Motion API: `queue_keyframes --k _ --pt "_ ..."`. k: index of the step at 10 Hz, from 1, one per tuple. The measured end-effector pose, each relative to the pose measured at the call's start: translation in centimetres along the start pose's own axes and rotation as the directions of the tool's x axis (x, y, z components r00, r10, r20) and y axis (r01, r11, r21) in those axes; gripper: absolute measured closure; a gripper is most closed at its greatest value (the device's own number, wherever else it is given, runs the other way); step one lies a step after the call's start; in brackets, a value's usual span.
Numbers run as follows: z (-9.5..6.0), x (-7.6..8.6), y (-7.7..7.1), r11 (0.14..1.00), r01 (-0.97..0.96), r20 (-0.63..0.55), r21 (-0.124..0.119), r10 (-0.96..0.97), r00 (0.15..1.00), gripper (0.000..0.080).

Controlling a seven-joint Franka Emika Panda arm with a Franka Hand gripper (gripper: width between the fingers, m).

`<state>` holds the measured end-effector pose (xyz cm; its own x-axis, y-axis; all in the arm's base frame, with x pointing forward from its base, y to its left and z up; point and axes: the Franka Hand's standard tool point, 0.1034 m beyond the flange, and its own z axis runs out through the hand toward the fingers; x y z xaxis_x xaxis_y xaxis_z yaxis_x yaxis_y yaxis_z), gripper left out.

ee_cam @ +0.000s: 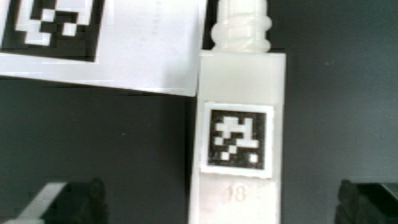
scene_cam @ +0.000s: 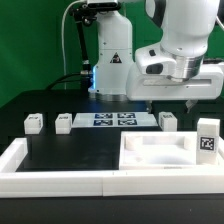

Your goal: Assemble square table

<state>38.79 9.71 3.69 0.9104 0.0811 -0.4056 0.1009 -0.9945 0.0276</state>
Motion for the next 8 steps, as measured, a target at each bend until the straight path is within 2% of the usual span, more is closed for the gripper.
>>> queue_keyframes --k 5,6,8 --pt "0.18 -0.06 0.05 1.0 -0.001 0.019 -0.002 0.001 1.0 0.015" --pt "0.32 -0.35 0.14 1.0 -0.003 0.061 -0.003 0.003 0.998 0.015" --pt "0.77 0.12 0.19 1.0 -0.007 0.162 -0.011 0.009 0.987 0.015"
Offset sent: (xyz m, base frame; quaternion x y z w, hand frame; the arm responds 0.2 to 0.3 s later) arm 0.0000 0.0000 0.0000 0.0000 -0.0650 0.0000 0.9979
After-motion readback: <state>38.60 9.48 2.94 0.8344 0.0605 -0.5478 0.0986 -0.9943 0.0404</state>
